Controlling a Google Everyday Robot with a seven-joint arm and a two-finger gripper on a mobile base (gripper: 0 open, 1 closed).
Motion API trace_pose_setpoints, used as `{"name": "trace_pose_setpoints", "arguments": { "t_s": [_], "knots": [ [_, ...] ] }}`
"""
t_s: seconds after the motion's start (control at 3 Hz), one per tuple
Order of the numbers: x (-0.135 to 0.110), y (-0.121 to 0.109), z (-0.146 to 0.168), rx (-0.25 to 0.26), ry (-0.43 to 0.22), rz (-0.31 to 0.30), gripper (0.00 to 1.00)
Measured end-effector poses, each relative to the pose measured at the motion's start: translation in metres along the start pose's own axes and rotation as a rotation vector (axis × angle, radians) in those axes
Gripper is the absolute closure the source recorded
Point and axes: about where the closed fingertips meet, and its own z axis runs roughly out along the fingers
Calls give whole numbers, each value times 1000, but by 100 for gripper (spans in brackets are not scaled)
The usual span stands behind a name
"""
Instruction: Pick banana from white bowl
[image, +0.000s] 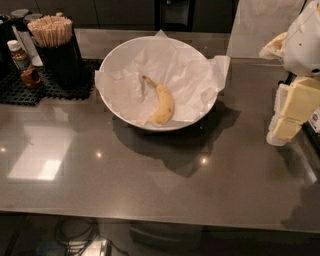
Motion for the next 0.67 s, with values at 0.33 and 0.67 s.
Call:
{"name": "trace_pose_setpoints", "arguments": {
  "t_s": [0.33, 0.67],
  "knots": [
    [-38, -10, -1, -12, -67, -109, 0],
    [-77, -18, -7, -17, -135, -215, 0]
  ]
}}
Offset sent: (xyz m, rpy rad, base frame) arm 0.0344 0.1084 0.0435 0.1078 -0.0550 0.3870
